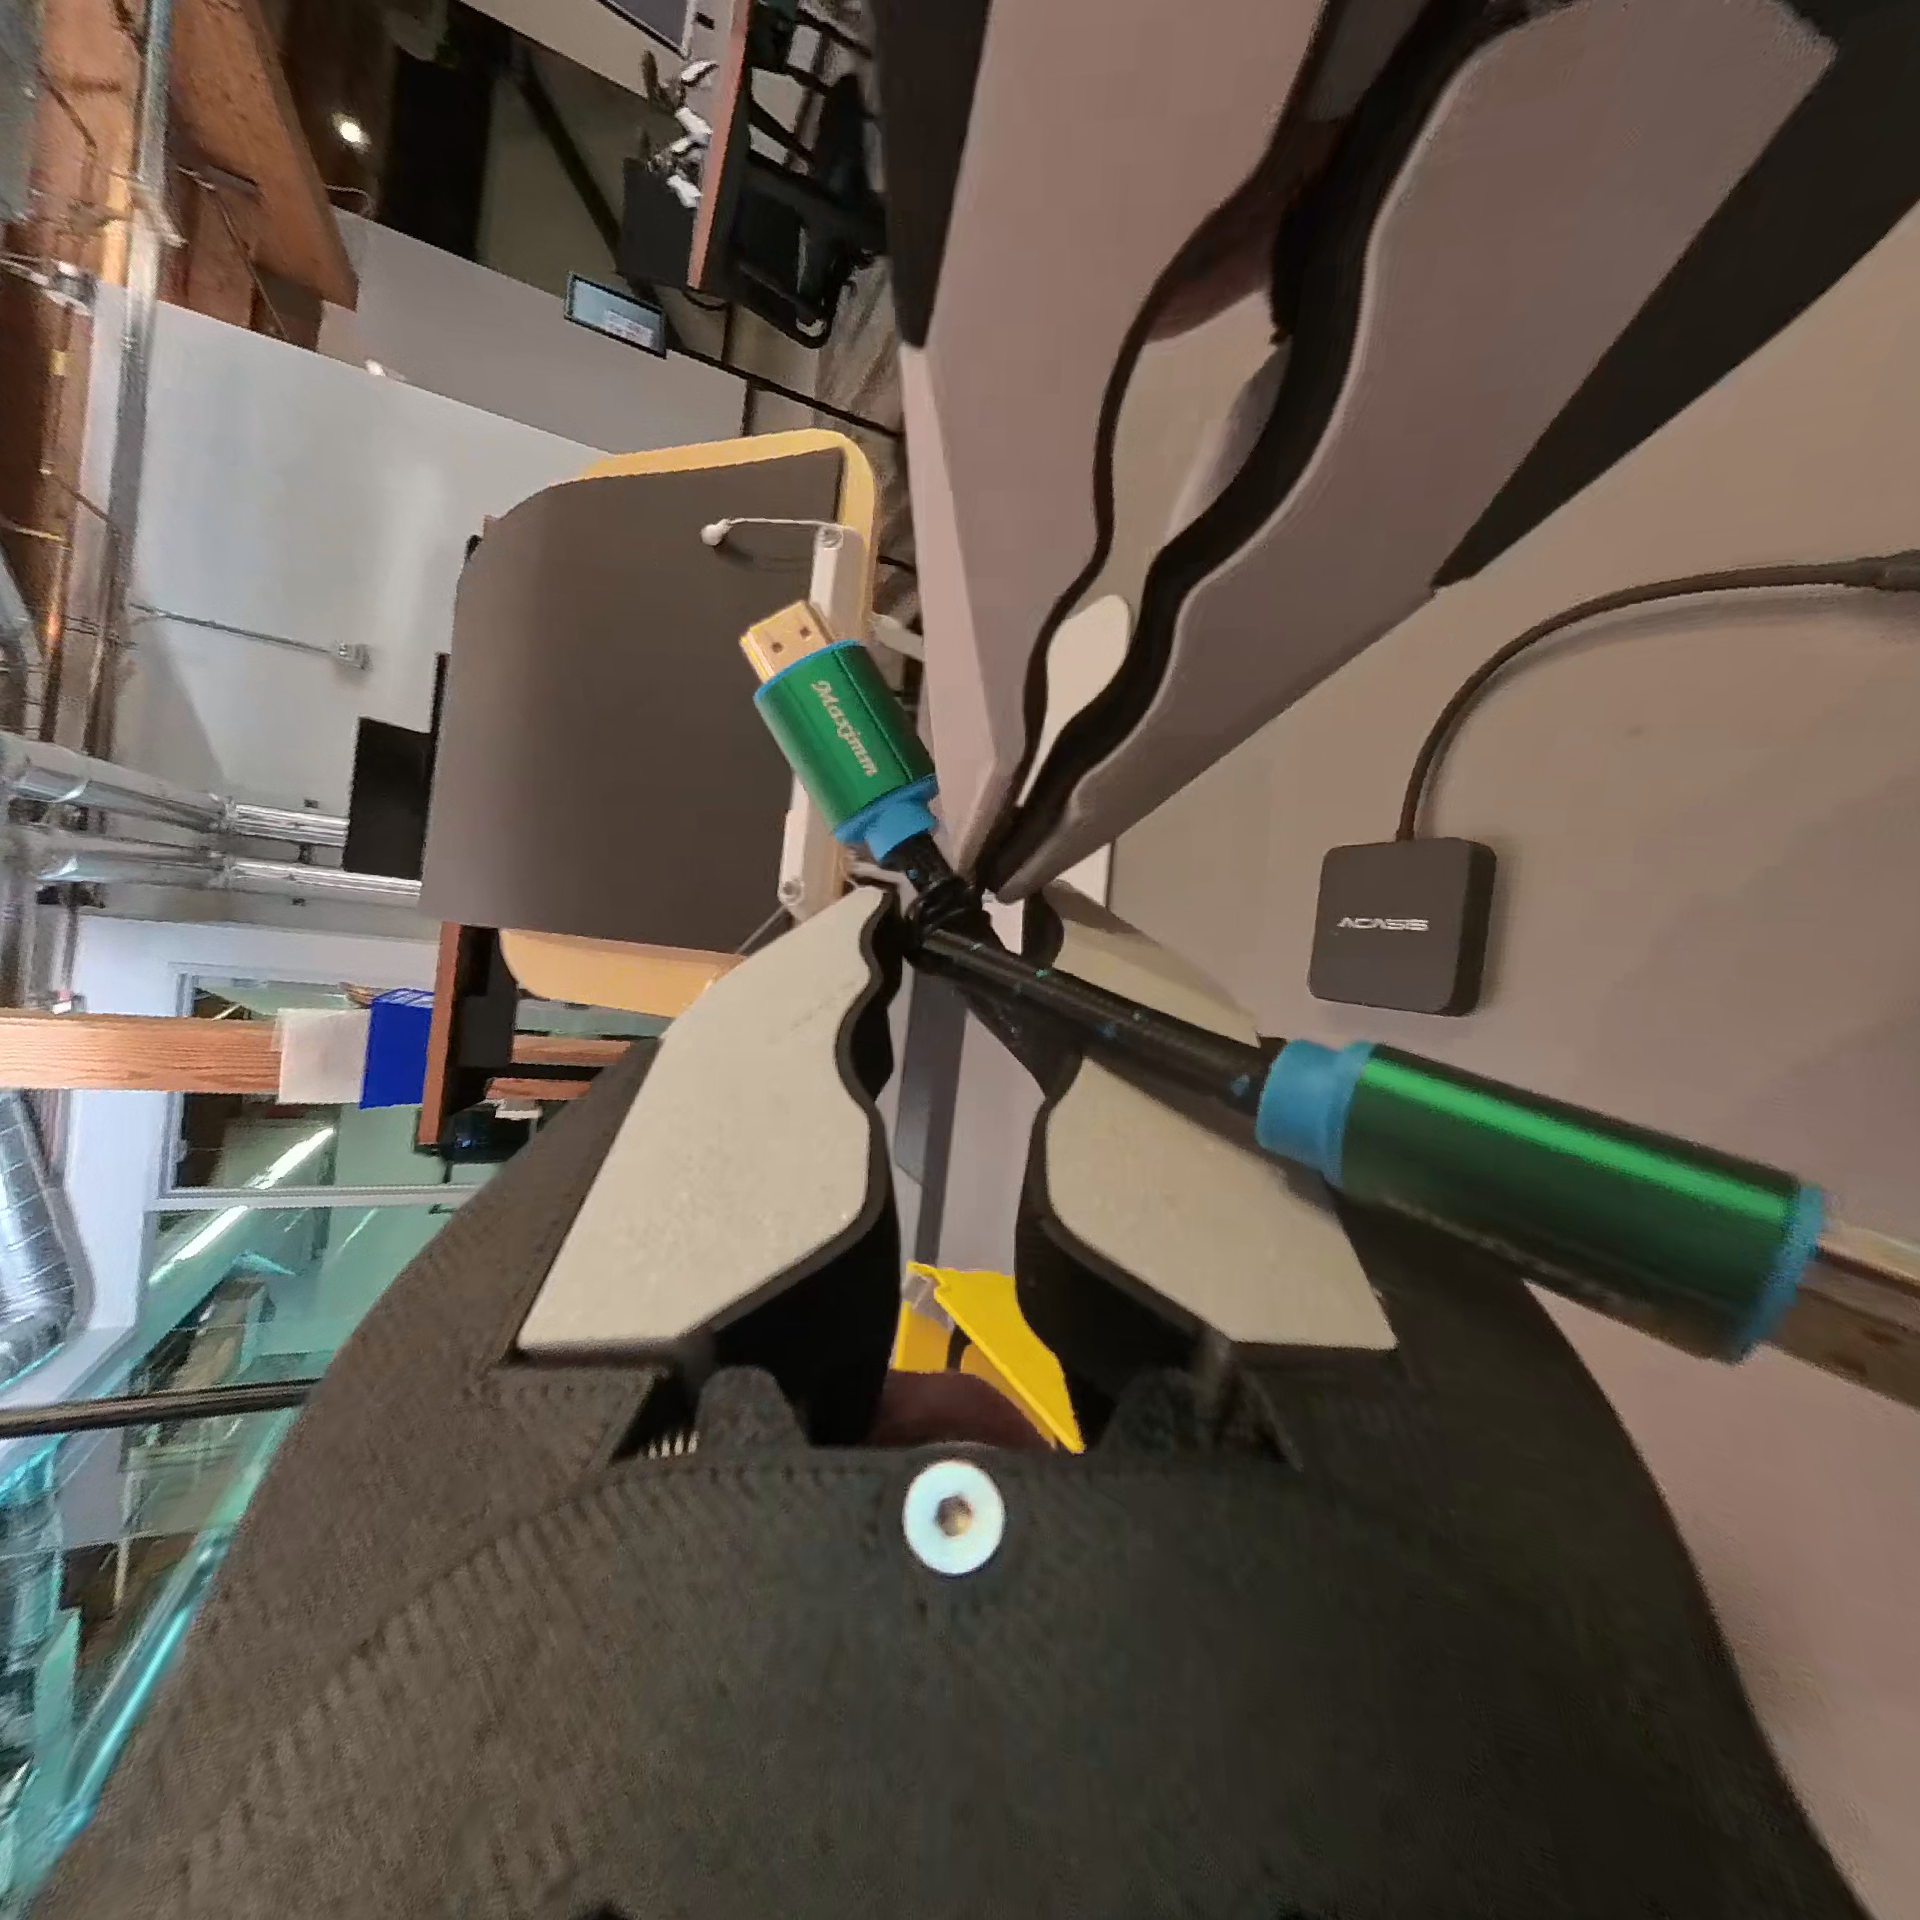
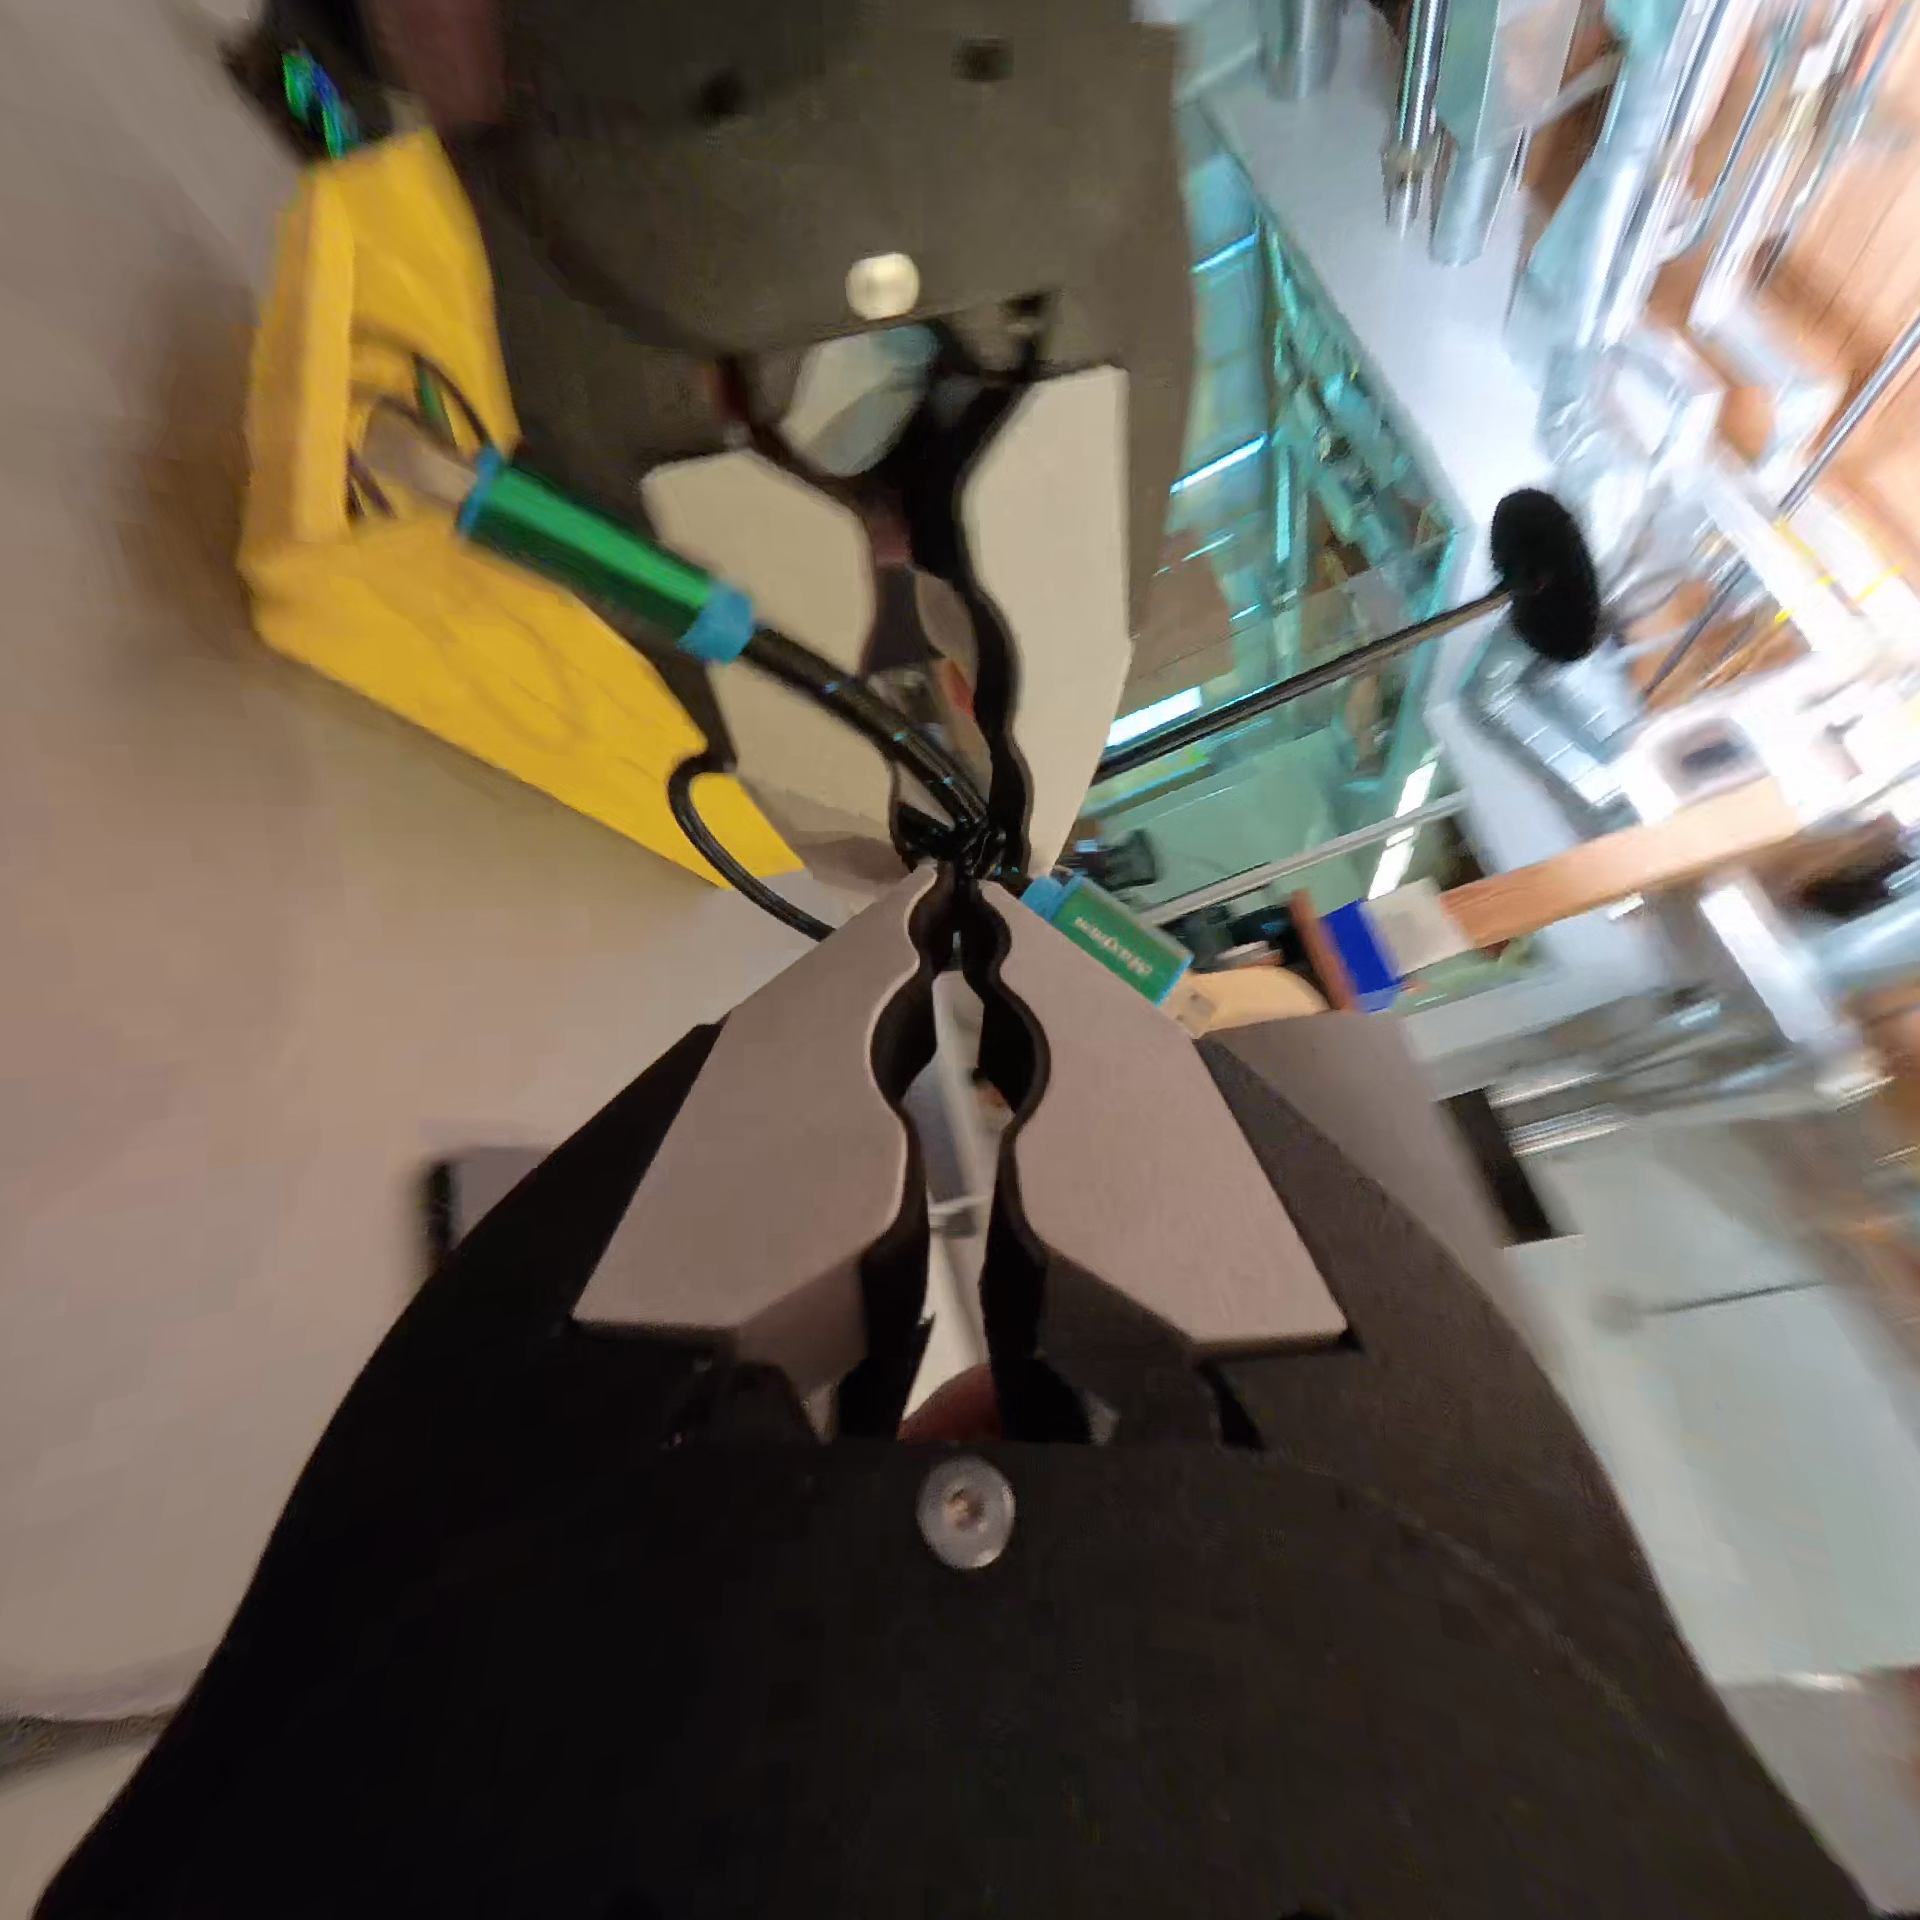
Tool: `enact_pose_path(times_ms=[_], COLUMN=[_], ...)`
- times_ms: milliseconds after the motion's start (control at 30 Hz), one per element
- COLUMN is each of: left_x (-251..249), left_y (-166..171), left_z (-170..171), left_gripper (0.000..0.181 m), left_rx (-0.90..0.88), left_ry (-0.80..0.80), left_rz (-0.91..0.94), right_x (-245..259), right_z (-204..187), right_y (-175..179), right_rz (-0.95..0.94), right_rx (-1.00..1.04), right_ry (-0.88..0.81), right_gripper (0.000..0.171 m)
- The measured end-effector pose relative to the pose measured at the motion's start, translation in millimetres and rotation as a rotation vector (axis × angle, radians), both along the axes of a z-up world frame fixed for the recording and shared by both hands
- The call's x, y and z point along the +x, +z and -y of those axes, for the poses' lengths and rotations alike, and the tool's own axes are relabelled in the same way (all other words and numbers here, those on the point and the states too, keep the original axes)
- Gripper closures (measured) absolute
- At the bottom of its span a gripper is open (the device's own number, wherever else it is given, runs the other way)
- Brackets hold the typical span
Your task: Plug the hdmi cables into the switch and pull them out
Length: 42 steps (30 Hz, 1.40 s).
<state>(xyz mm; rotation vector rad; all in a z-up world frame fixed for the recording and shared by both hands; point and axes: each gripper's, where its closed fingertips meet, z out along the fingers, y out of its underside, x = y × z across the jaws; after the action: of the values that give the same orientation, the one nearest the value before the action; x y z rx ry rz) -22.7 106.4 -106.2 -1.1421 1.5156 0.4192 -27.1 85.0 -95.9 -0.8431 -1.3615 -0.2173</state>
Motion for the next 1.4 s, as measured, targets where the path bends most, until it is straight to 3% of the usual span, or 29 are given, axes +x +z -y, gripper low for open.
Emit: enact_pose_path(times_ms=[200, 300, 367, 500, 600, 700, 800, 1000, 1167, 1300, 1400], left_x=[-3.3, -5.5, -6.5, -9.5, -6.8, -4.7, -3.1, 0.0, -1.8, -4.1, -3.5], left_y=[20.5, 31.1, 33.7, 26.0, 22.9, 16.6, 11.0, 4.6, -5.2, -9.3, -8.3], left_z=[-10.4, -12.1, -13.0, -18.8, -17.3, -15.1, -12.6, -5.3, -2.3, -2.7, -3.6], left_gripper=[0.160, 0.161, 0.161, 0.161, 0.161, 0.161, 0.161, 0.161, 0.161, 0.161, 0.161], left_rx=[0.187, 0.316, 0.371, 0.315, 0.218, 0.076, 0.009, -0.045, -0.075, -0.015, 0.026], left_ry=[0.066, 0.078, 0.083, 0.080, 0.059, 0.041, 0.036, 0.026, 0.004, 0.016, 0.019], left_rz=[0.062, 0.110, 0.111, 0.132, 0.151, 0.164, 0.134, 0.089, 0.014, -0.066, -0.075], right_x=[-4.4, -7.5, -8.5, -11.8, -9.3, -4.3, -1.4, -0.6, -3.4, -4.5, -3.8], right_z=[-5.7, -0.5, -0.5, -4.1, -0.5, 4.3, 3.1, 1.5, 3.0, 2.1, 0.7], right_y=[12.5, 23.7, 23.6, 18.1, 18.2, 18.8, 12.9, 5.8, -3.0, -8.2, -5.6], right_rz=[-0.570, -0.893, -0.984, -0.891, -0.634, -0.341, -0.145, 0.044, 0.123, 0.125, -0.009], right_rx=[-0.807, -1.438, -1.612, -1.300, -0.798, -0.292, -0.056, 0.143, 0.179, 0.123, -0.084], right_ry=[0.207, 0.530, 0.648, 0.498, 0.308, 0.140, 0.035, -0.040, -0.033, -0.025, 0.004], right_gripper=[0.171, 0.171, 0.171, 0.170, 0.152, 0.160, 0.162, 0.169, 0.169, 0.171, 0.171])
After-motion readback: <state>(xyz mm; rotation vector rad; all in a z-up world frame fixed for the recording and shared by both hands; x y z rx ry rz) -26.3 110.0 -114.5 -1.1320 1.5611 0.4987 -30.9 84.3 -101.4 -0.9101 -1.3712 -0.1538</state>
